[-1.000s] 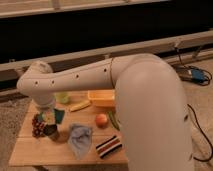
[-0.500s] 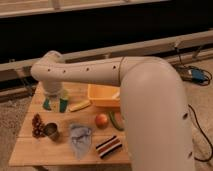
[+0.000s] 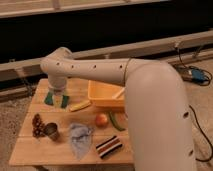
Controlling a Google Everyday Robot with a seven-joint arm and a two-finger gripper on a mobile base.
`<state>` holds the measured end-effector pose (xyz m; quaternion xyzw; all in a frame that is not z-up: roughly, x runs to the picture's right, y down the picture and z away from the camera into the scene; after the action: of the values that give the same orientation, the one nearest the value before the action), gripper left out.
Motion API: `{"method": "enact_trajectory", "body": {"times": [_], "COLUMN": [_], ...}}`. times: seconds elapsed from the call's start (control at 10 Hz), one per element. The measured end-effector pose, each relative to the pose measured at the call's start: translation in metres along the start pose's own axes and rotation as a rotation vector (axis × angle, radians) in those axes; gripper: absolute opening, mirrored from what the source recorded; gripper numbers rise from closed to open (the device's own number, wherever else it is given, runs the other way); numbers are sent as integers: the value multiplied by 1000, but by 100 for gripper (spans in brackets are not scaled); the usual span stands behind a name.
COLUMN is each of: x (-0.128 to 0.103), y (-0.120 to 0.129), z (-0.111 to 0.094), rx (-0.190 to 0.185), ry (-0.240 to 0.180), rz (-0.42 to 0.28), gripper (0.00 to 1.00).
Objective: Place sponge in plastic cup
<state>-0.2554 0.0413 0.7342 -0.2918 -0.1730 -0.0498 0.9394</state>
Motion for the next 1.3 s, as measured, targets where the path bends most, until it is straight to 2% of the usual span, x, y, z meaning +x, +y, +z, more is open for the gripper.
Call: {"method": "enact_trajectory", "body": {"times": [0.4,0.6,0.8,1.0,1.3], "x": [0,3,9,12,13], "y": [-1,-21,-53,-66,-77], "z": [2,10,20,27,38], "rx": [4,41,72,85,94], "ry": [4,16,17,4,-38], "rz": [5,15,12,13,11], "gripper": [0,0,0,0,0]}}
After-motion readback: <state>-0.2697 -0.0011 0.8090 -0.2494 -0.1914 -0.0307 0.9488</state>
